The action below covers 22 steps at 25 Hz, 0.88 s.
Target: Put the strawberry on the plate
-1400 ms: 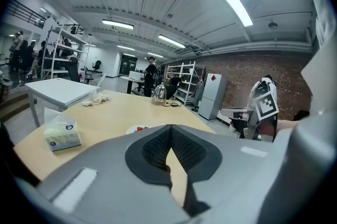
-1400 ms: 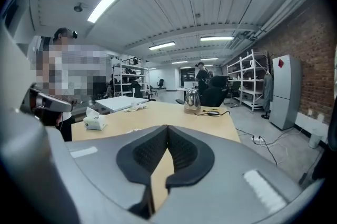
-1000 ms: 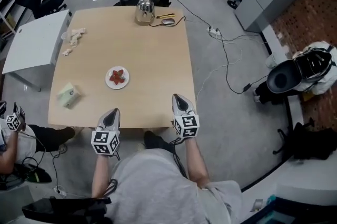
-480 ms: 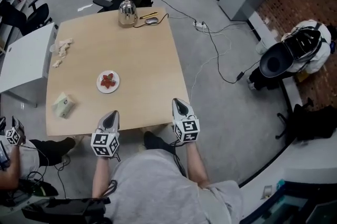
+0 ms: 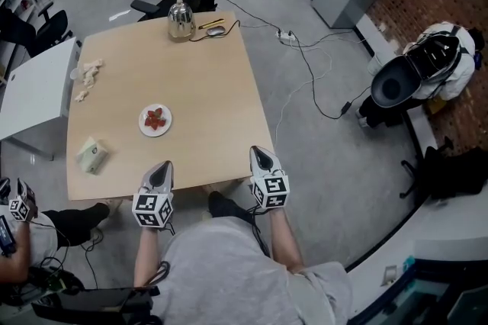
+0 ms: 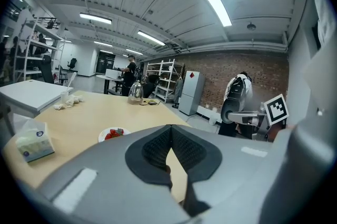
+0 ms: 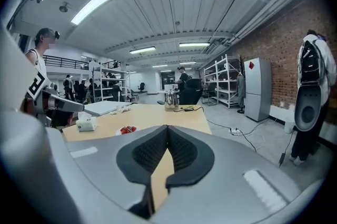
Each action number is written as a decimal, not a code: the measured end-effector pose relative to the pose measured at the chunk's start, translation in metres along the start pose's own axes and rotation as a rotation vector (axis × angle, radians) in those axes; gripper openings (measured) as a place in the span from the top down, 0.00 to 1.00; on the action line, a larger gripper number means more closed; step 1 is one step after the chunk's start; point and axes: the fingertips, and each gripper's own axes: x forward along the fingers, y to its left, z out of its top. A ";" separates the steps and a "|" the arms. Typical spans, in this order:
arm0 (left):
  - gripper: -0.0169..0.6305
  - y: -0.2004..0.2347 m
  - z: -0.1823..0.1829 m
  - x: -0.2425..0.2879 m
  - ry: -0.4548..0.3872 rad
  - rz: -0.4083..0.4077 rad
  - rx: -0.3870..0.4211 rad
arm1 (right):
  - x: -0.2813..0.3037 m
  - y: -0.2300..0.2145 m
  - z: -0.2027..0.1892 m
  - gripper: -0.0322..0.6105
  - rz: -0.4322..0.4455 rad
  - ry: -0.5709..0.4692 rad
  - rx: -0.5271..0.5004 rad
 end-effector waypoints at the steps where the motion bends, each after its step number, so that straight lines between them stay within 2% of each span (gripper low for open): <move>1: 0.94 0.000 0.000 0.000 0.001 -0.001 0.000 | 0.000 0.000 0.000 0.94 0.000 0.002 -0.003; 22: 0.94 0.008 -0.005 -0.010 -0.002 0.016 -0.007 | 0.005 0.014 -0.003 0.94 0.018 0.008 -0.020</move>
